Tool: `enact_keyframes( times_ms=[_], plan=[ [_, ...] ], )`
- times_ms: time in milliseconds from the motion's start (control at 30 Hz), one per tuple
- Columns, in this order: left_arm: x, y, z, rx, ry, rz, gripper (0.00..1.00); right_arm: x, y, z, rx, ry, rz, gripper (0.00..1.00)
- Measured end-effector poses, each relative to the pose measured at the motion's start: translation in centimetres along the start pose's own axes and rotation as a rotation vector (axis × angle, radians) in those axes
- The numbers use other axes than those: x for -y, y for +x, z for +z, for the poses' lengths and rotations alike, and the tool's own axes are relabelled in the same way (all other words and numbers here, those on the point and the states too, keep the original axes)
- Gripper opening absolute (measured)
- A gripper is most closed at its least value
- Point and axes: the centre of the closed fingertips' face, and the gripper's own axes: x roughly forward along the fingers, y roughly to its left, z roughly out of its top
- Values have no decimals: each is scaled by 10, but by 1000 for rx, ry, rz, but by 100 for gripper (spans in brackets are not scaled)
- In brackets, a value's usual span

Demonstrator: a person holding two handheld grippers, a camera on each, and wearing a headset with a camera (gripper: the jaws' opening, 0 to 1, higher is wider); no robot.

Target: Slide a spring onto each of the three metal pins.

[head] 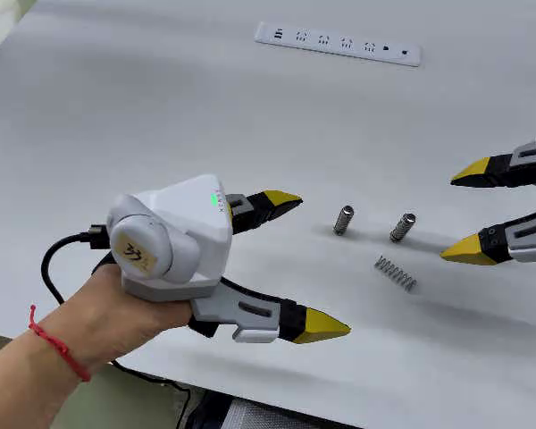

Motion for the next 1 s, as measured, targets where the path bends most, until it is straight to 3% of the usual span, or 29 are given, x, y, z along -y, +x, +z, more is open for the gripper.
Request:
enact_keyframes(
  times_ms=[100, 333, 533, 667, 933, 1000],
  plan=[
    [2, 1, 2, -11, 12, -3, 86, 0, -9, -13, 28, 26, -10, 62],
    [9, 6, 7, -57, 53, -25, 85, -19, -36, -25, 95, 73, -38, 74],
    [10, 14, 9, -120, 113, -49, 81, -26, -55, -40, 165, 112, -53, 84],
    [12, 22, 5, -182, 164, -79, 78, -34, -62, -53, 201, 140, -67, 88],
    [13, 49, -6, -310, 280, -124, 62, -46, -71, -79, 258, 201, -87, 93],
    [13, 56, -13, -371, 325, -138, 57, -49, -75, -79, 280, 216, -92, 94]
  ],
)
